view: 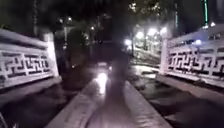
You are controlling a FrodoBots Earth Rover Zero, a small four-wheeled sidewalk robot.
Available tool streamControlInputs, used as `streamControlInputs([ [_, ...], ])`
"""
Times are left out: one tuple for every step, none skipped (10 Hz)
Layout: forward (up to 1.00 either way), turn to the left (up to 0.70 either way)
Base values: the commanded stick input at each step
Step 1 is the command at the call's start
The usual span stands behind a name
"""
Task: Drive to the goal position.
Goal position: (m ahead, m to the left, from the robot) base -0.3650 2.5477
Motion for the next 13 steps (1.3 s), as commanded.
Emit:
streamControlInputs([
  [0.45, 0.12],
  [0.45, 0.27],
  [0.45, 0.22],
  [0.45, 0.0],
  [0.45, 0.0],
  [0.45, 0.0],
  [0.45, 0.0],
  [0.45, 0.0],
  [0.45, 0.0],
  [0.45, 0.0],
  [0.45, 0.0],
  [0.45, 0.0],
  [0.45, 0.0],
])
